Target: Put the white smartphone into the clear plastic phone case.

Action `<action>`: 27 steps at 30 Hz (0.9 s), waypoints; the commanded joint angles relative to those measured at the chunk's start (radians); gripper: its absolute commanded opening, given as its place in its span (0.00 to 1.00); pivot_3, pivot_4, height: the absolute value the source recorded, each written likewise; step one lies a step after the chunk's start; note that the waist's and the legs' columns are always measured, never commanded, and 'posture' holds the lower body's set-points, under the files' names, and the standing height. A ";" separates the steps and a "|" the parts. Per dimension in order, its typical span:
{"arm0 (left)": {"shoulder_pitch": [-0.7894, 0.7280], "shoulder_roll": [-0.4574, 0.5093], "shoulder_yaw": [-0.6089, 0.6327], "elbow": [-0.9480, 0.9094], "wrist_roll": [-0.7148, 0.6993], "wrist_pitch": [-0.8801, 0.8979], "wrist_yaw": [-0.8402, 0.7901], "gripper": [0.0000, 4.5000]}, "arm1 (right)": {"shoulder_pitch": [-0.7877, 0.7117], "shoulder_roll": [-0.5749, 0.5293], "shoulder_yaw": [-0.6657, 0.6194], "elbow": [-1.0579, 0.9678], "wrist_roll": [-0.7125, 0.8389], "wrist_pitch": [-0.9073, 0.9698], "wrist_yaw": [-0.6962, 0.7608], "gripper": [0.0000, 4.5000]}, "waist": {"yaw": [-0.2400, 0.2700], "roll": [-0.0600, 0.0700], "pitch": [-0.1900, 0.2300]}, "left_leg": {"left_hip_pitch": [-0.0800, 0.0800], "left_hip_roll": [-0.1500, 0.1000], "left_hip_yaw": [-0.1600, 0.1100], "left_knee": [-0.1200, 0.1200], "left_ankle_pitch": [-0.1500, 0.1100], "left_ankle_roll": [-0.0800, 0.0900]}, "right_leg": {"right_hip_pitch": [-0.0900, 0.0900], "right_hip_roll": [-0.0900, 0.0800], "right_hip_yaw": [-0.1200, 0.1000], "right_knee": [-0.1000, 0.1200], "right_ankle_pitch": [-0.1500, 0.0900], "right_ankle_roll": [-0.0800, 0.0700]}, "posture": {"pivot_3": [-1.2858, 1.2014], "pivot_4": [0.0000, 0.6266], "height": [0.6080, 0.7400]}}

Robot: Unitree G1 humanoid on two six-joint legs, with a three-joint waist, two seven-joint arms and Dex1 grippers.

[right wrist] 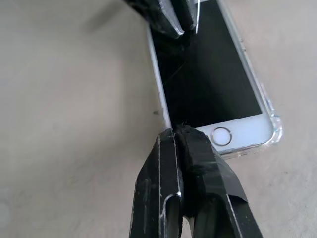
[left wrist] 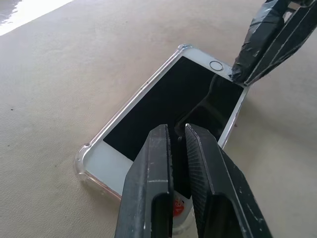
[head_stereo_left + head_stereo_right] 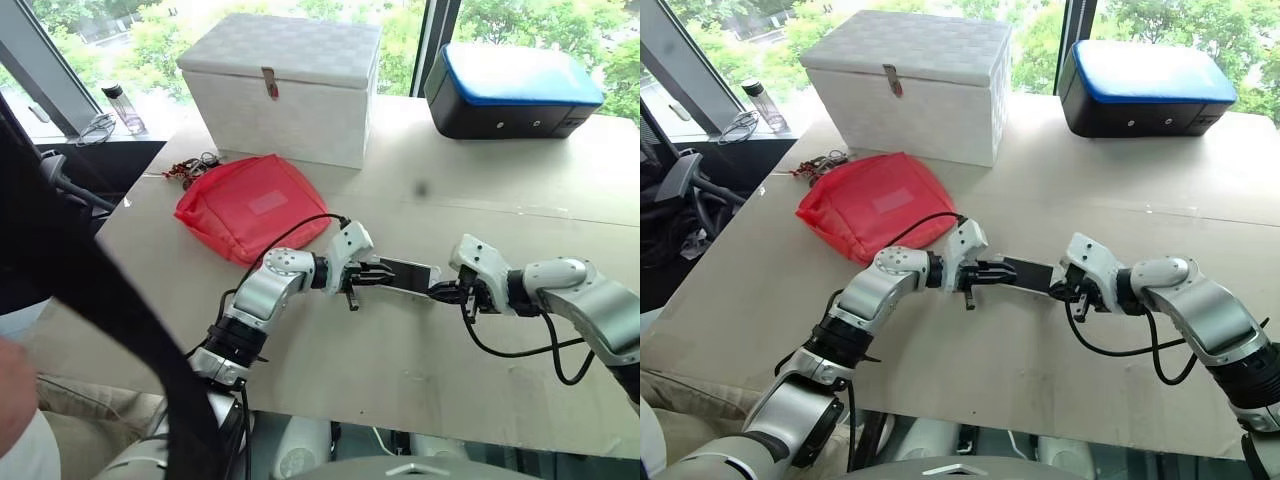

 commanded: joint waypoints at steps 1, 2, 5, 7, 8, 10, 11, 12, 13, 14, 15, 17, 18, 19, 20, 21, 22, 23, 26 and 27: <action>0.023 -0.002 -0.022 0.023 0.030 0.003 0.002 0.12 | 0.035 -0.002 0.141 0.086 -0.061 0.059 0.020 0.00 | 0.000 -0.002 -0.004 | 0.001 0.000 0.000 0.000 0.000 0.000 | 0.001 0.000 0.000 0.000 0.000 0.000 | 0.52 0.24 1.00; 0.025 -0.004 -0.021 0.022 0.031 0.002 0.003 0.12 | 0.032 -0.001 0.156 0.094 -0.072 0.057 0.024 0.00 | 0.000 -0.003 -0.007 | 0.001 0.000 0.000 0.000 0.000 0.000 | 0.001 -0.001 0.000 0.000 0.000 0.000 | 0.52 0.24 1.00; 0.031 -0.009 -0.019 0.021 0.037 -0.002 0.005 0.12 | 0.020 0.012 0.185 0.132 -0.109 0.052 0.020 0.00 | 0.000 -0.007 -0.017 | 0.003 0.000 -0.001 0.000 0.000 0.001 | 0.002 -0.003 -0.001 0.000 0.000 -0.001 | 0.52 0.24 1.00; 0.035 -0.012 -0.016 0.020 0.040 -0.003 0.006 0.12 | 0.011 0.025 0.187 0.155 -0.121 0.058 0.016 0.00 | -0.001 -0.008 -0.021 | 0.005 0.000 -0.002 0.000 -0.001 0.001 | 0.004 -0.005 -0.003 -0.001 -0.001 -0.003 | 0.52 0.24 1.00; 0.036 -0.013 -0.015 0.020 0.041 -0.004 0.007 0.12 | 0.006 0.031 0.187 0.166 -0.127 0.058 0.016 0.00 | -0.001 -0.008 -0.022 | 0.005 0.000 -0.002 0.000 -0.001 0.001 | 0.005 -0.006 -0.003 -0.001 -0.002 -0.004 | 0.52 0.24 1.00; 0.038 -0.015 -0.013 0.018 0.042 -0.003 0.008 0.12 | 0.000 0.040 0.184 0.182 -0.133 0.062 0.016 0.00 | -0.001 -0.008 -0.024 | 0.006 0.000 -0.002 0.000 -0.001 0.001 | 0.006 -0.007 -0.003 -0.002 -0.002 -0.005 | 0.52 0.24 1.00; 0.039 -0.016 -0.012 0.018 0.043 -0.004 0.009 0.12 | -0.003 0.044 0.185 0.190 -0.137 0.061 0.018 0.00 | -0.001 -0.008 -0.024 | 0.006 0.000 -0.002 0.000 -0.001 0.001 | 0.006 -0.007 -0.003 -0.002 -0.002 -0.005 | 0.52 0.24 1.00; 0.039 -0.018 -0.012 0.018 0.043 -0.004 0.010 0.12 | -0.006 0.049 0.185 0.198 -0.140 0.063 0.019 0.00 | -0.001 -0.008 -0.025 | 0.006 0.000 -0.002 0.000 -0.001 0.001 | 0.006 -0.008 -0.003 -0.003 -0.002 -0.006 | 0.52 0.24 1.00; 0.040 -0.019 -0.011 0.018 0.043 -0.004 0.011 0.12 | -0.009 0.051 0.187 0.204 -0.142 0.065 0.022 0.00 | -0.001 -0.008 -0.026 | 0.005 0.000 -0.002 0.000 -0.001 0.001 | 0.006 -0.008 -0.003 -0.003 -0.002 -0.006 | 0.52 0.24 1.00; 0.041 -0.020 -0.011 0.018 0.043 -0.004 0.012 0.12 | -0.010 0.053 0.190 0.210 -0.146 0.065 0.025 0.00 | -0.001 -0.008 -0.027 | 0.005 0.000 -0.002 0.000 -0.001 0.001 | 0.006 -0.008 -0.003 -0.003 -0.002 -0.006 | 0.52 0.24 1.00; 0.042 -0.021 -0.011 0.017 0.043 -0.004 0.013 0.12 | -0.012 0.053 0.193 0.214 -0.151 0.065 0.027 0.00 | 0.000 -0.008 -0.027 | 0.005 0.000 -0.002 0.000 -0.001 0.001 | 0.006 -0.008 -0.003 -0.004 -0.002 -0.006 | 0.52 0.24 1.00; 0.044 -0.024 -0.011 0.015 0.044 -0.003 0.016 0.12 | -0.015 0.052 0.199 0.221 -0.153 0.075 0.035 0.00 | 0.000 -0.007 -0.028 | 0.005 0.000 -0.002 -0.001 -0.001 0.001 | 0.006 -0.008 -0.003 -0.005 -0.002 -0.006 | 0.52 0.24 1.00; 0.046 -0.026 -0.010 0.015 0.045 -0.003 0.018 0.12 | -0.017 0.050 0.205 0.224 -0.157 0.078 0.039 0.00 | 0.000 -0.007 -0.029 | 0.005 0.000 -0.002 -0.002 -0.001 0.001 | 0.006 -0.008 -0.003 -0.005 -0.002 -0.006 | 0.52 0.24 1.00; 0.047 -0.027 -0.010 0.016 0.045 -0.004 0.019 0.12 | -0.017 0.048 0.210 0.227 -0.160 0.078 0.043 0.00 | 0.000 -0.007 -0.030 | 0.005 0.000 -0.002 -0.002 -0.001 0.001 | 0.006 -0.009 -0.003 -0.006 -0.002 -0.006 | 0.52 0.24 1.00; 0.048 -0.029 -0.011 0.015 0.046 -0.003 0.021 0.12 | -0.016 0.046 0.213 0.229 -0.162 0.078 0.046 0.00 | 0.000 -0.007 -0.032 | 0.005 0.000 -0.002 -0.003 -0.001 0.001 | 0.006 -0.009 -0.003 -0.007 -0.002 -0.006 | 0.52 0.24 1.00; 0.050 -0.030 -0.011 0.013 0.046 -0.002 0.022 0.12 | -0.015 0.043 0.219 0.231 -0.165 0.077 0.051 0.00 | 0.000 -0.007 -0.035 | 0.005 0.000 -0.002 -0.004 -0.001 0.001 | 0.006 -0.009 -0.003 -0.008 -0.002 -0.006 | 0.52 0.24 1.00; 0.053 -0.032 -0.012 0.011 0.046 -0.001 0.023 0.12 | -0.014 0.040 0.224 0.233 -0.169 0.075 0.055 0.00 | 0.000 -0.007 -0.036 | 0.005 0.000 -0.002 -0.005 -0.001 0.001 | 0.006 -0.009 -0.003 -0.009 -0.002 -0.006 | 0.52 0.24 1.00; 0.054 -0.033 -0.013 0.009 0.046 0.000 0.024 0.12 | -0.012 0.039 0.226 0.235 -0.172 0.074 0.058 0.00 | 0.000 -0.006 -0.038 | 0.005 0.000 -0.002 -0.005 -0.001 0.001 | 0.006 -0.009 -0.003 -0.009 -0.002 -0.006 | 0.52 0.24 1.00; 0.058 -0.036 -0.013 0.004 0.047 0.003 0.026 0.12 | -0.012 0.036 0.232 0.239 -0.183 0.072 0.067 0.00 | 0.000 -0.006 -0.044 | 0.005 0.000 -0.002 -0.010 -0.001 0.001 | 0.007 -0.009 -0.003 -0.014 -0.002 -0.007 | 0.52 0.24 1.00; 0.059 -0.037 -0.013 0.002 0.047 0.004 0.027 0.12 | -0.011 0.034 0.235 0.242 -0.188 0.069 0.071 0.00 | 0.000 -0.006 -0.045 | 0.005 0.000 -0.002 -0.011 -0.001 0.001 | 0.007 -0.009 -0.003 -0.016 -0.002 -0.007 | 0.52 0.24 1.00</action>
